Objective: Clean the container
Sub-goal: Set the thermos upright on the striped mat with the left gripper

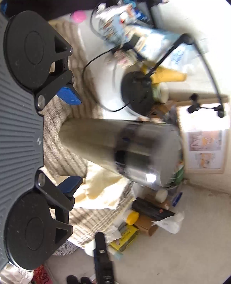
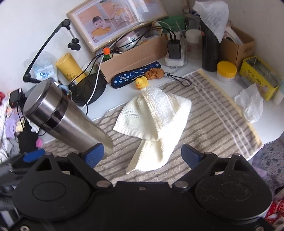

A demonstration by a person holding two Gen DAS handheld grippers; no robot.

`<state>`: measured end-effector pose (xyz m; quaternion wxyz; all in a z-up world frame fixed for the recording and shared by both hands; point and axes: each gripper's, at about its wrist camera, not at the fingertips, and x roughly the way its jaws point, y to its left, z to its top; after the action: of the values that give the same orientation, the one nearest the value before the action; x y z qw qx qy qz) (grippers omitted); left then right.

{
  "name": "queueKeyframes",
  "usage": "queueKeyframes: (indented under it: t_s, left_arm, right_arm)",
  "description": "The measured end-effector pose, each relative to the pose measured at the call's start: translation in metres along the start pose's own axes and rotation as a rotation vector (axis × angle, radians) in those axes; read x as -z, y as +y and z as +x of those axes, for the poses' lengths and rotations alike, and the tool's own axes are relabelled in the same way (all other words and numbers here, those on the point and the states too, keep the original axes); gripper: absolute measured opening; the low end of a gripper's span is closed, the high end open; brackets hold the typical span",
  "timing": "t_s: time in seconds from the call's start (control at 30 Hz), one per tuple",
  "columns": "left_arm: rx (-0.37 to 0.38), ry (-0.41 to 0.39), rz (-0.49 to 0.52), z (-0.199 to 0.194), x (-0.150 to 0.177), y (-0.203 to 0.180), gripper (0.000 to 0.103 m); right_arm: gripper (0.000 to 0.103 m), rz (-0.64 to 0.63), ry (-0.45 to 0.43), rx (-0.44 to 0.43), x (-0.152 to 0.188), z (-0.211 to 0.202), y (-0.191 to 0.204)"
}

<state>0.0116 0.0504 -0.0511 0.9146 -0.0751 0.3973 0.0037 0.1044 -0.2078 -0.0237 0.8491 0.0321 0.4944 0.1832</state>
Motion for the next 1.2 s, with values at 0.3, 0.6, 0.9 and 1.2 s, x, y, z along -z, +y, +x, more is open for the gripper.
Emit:
queueKeyframes:
  t_s: [0.3,0.6,0.9,1.2]
  left_arm:
    - [-0.058,0.028,-0.055,-0.042,-0.031,-0.035,0.087]
    - [-0.057,0.082,-0.051,-0.039,-0.014,-0.064,0.087]
    - [-0.111,0.044,-0.046,-0.051,-0.007,-0.075,0.087]
    - [-0.145,-0.007,-0.021,-0.069,-0.010,-0.084,0.087]
  right_arm:
    - [0.095,-0.054,-0.008,0.008,-0.001,-0.032,0.002]
    - [0.095,-0.062,0.005,-0.038,0.000,-0.058,-0.005]
    - [0.095,-0.067,0.024,-0.043,0.017,-0.058,0.000]
    - [0.095,-0.079,0.020,-0.055,0.019,-0.060,0.004]
